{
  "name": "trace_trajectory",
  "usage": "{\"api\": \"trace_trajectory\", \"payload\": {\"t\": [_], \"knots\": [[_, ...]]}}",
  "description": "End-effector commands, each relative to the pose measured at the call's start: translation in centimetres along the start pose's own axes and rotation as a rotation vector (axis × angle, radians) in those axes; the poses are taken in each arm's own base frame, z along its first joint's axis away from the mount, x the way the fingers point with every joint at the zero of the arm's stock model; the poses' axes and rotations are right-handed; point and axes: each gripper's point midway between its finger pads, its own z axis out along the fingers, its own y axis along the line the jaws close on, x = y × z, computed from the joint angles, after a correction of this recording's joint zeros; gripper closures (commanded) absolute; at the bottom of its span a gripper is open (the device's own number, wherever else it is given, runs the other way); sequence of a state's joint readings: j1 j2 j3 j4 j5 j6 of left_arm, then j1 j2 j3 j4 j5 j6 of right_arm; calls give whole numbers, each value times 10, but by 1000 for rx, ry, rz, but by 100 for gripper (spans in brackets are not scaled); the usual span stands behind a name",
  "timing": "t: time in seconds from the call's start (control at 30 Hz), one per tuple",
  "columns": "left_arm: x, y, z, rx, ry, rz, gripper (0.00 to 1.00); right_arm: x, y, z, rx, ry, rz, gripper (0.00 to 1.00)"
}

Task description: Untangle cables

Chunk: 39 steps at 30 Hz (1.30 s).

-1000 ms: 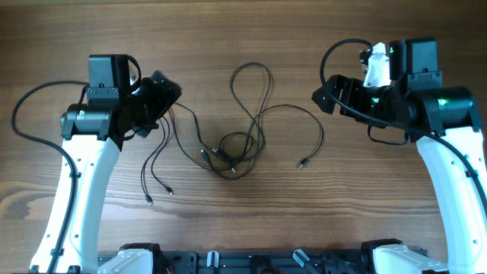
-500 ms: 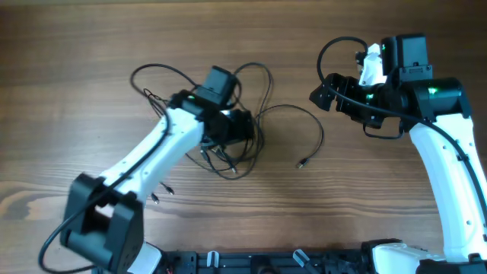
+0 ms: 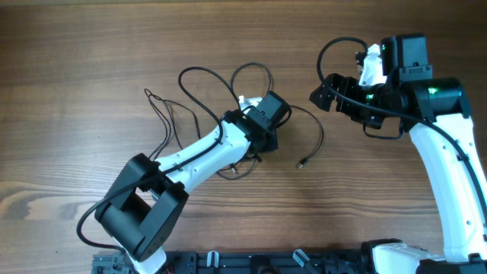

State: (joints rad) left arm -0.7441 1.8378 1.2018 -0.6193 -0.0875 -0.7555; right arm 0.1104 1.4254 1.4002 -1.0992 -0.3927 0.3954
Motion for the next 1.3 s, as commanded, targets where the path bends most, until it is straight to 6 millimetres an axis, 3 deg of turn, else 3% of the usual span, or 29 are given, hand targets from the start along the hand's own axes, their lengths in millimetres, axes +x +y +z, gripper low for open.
{"api": "trace_trajectory", "payload": {"t": [0.0, 0.23, 0.37, 0.63, 0.7, 0.77, 0.87, 0.97, 1.03, 1.1, 1.17, 1.27], "knots": [[-13, 2, 4, -10, -47, -25, 69, 2, 2, 3, -8, 16, -2, 0], [-5, 6, 26, -40, -17, -19, 68, 2, 2, 3, -8, 15, -2, 0], [-6, 5, 27, -38, -19, -19, 80, 1, 2, 3, -10, 12, -3, 0], [2, 7, 28, -41, 14, -16, 84, 1, 2, 3, -10, 12, -1, 0], [1, 7, 28, -42, 14, -17, 87, 1, 2, 3, -10, 13, 0, 0], [1, 7, 28, -41, 14, -17, 96, 2, 2, 3, -8, 16, 1, 0], [2, 0, 22, -6, 25, -12, 96, 2, 2, 3, -8, 15, 0, 0], [-10, -33, -22, 160, 7, 42, 96, 1, 1, 3, -5, 14, -2, 0], [-32, -63, -88, 329, -79, 48, 96, 2, 1, 3, -4, 15, -3, 0], [-50, -76, -157, 458, -197, 49, 96, 3, -2, 3, 9, 17, 0, 0], [-60, -80, -213, 564, -305, 50, 96, 4, -3, 3, 19, 20, 2, 0], [-71, -77, -327, 799, -549, 50, 96, 4, -3, 3, 18, 21, 4, 0]]}}
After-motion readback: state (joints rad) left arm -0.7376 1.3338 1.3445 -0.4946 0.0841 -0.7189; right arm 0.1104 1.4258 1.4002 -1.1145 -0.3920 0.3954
